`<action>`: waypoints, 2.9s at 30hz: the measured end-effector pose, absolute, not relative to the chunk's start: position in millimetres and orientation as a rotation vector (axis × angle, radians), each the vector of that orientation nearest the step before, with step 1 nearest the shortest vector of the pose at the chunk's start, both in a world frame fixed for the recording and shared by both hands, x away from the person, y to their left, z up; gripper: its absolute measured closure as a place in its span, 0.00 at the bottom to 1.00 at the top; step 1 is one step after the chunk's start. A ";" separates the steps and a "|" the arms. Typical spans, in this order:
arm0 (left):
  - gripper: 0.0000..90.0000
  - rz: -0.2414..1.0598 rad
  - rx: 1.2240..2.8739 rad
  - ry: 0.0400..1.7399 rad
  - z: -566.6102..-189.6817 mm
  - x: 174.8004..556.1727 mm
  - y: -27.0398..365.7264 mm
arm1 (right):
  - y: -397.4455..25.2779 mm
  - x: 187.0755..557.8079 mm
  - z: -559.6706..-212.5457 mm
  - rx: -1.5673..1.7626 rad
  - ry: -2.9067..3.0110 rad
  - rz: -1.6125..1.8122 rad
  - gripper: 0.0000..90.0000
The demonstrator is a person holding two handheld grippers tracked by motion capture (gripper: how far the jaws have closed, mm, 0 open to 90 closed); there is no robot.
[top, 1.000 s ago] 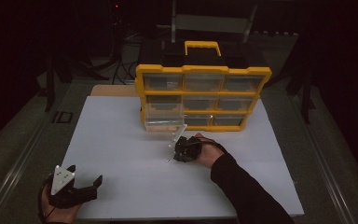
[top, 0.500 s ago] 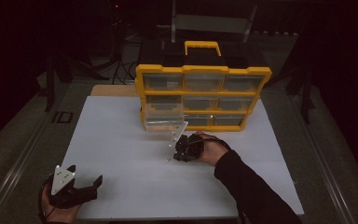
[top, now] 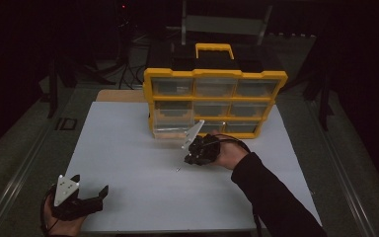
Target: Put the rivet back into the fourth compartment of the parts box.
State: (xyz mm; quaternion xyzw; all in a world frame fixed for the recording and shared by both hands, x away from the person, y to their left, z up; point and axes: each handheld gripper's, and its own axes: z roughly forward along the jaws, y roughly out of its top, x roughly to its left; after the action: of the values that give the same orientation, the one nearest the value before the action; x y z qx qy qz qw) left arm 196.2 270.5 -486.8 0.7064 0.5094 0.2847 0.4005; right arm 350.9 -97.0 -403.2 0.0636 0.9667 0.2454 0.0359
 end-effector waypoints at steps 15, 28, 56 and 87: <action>0.02 0.720 1.786 1.288 -486.8 196.2 270.4 | -96.1 354.6 -372.0 0.191 2.903 0.935 0.96; 0.02 0.720 1.786 1.288 -486.8 196.2 270.6 | -88.3 357.8 -350.4 0.240 2.809 1.171 0.96; 0.02 0.720 1.787 1.288 -486.9 196.3 270.8 | -90.1 376.1 -334.8 0.533 2.557 1.245 0.96; 0.02 0.716 1.792 1.286 -487.0 196.4 270.9 | -94.4 366.2 -327.0 0.519 2.559 1.270 0.29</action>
State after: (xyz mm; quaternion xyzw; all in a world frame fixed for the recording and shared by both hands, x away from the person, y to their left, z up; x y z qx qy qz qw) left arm 196.4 270.9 -487.0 0.7082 0.5085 0.2829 0.3999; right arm 366.2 -94.4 -327.0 0.1776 0.8751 0.4342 0.1187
